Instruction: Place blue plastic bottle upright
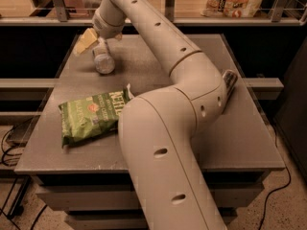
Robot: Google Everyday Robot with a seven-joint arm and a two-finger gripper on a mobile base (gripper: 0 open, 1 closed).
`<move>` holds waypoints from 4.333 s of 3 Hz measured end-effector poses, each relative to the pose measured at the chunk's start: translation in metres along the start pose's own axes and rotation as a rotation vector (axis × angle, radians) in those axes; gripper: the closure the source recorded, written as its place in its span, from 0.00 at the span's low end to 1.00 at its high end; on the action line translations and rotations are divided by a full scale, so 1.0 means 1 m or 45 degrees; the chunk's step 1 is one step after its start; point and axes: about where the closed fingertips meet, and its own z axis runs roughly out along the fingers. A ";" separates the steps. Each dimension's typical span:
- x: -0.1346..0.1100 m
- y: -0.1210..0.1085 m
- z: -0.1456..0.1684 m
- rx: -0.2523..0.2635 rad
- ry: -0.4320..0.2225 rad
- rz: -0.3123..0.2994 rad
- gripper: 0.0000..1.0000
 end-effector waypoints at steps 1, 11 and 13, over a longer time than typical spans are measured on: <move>-0.003 0.003 0.004 -0.016 0.002 -0.010 0.12; 0.056 0.005 -0.228 0.071 -0.493 -1.031 1.00; 0.062 0.006 -0.217 0.047 -0.464 -1.038 1.00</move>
Offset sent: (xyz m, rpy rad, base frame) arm 0.0088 0.0043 0.0007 0.0094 0.0385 0.0117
